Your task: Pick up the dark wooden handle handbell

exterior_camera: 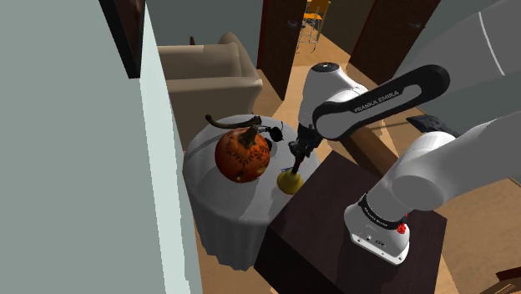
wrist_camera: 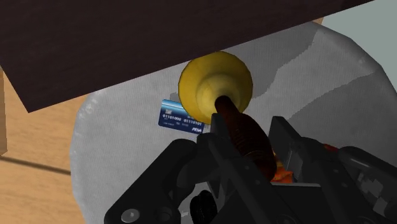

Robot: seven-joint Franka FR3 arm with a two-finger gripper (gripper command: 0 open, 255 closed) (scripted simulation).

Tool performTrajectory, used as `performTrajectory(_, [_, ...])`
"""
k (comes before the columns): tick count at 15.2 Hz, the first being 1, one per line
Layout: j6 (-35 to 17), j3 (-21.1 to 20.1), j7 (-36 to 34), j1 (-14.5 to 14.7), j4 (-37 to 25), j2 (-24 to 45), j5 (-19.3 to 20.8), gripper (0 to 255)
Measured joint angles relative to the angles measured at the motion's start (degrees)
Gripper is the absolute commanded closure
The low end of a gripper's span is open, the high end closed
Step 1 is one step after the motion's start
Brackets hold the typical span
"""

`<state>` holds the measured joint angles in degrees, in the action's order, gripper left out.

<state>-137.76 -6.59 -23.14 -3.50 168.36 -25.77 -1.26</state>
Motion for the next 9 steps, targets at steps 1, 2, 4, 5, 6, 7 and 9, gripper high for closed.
performTrajectory(1, [1.1,0.1,0.1,0.0,-0.4,-0.7,0.0,255])
performTrajectory(2, [2.5,0.2,0.3,0.0,-0.7,-1.8,0.0,255])
performTrajectory(4, [4.7,0.4,0.4,0.1,-1.1,-3.6,-0.1,255])
performTrajectory(5, [5.9,0.4,0.4,0.2,-1.6,-4.4,-0.2,255])
performTrajectory(6, [7.2,0.4,0.4,0.3,-1.9,-5.3,-0.3,255])
performTrajectory(7, [8.3,0.5,0.5,0.3,-2.3,-6.0,-0.3,255])
performTrajectory(9, [10.4,0.5,0.5,0.4,-3.1,-7.4,-0.3,255])
